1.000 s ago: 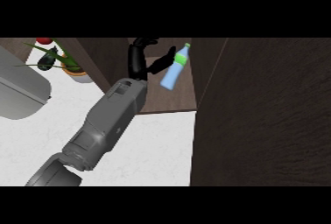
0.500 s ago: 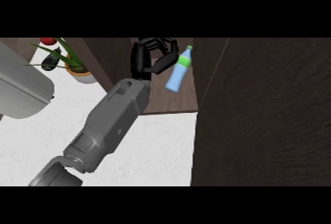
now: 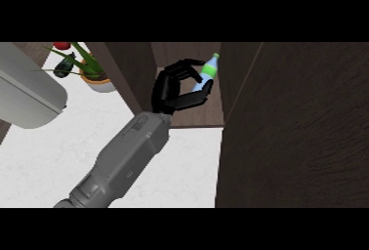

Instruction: Pick up the bottled water, place it into the cabinet and close the cabinet

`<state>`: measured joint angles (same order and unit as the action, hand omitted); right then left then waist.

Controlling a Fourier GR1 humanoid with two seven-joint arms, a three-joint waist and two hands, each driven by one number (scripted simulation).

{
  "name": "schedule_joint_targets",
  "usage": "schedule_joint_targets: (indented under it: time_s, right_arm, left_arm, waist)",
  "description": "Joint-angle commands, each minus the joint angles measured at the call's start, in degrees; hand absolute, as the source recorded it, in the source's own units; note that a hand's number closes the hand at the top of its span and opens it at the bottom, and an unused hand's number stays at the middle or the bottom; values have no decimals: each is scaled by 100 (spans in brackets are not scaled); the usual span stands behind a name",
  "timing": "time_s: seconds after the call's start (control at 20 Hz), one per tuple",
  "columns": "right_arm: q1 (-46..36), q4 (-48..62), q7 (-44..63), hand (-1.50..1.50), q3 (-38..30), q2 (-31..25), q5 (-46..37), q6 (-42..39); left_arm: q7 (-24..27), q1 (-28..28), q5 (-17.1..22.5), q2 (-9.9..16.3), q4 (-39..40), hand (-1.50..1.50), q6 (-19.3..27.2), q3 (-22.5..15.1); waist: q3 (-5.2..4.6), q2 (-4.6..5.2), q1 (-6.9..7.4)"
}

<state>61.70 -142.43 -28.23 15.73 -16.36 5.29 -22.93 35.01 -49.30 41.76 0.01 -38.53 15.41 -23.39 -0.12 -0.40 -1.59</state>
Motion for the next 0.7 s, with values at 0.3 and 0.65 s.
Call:
schedule_joint_targets:
  time_s: [0.3,0.65]
  right_arm:
    - [543,-983,251,-150,464,104,-513,350]
    - [501,-837,22,-150,401,-74,-682,367]
  left_arm:
    - [-237,2338,19,0,-2376,-150,74,-1468]
    - [-100,4132,-53,1197,-4305,-150,380,-1625]
  waist:
    - [0,-63,274]
    - [6,-65,350]
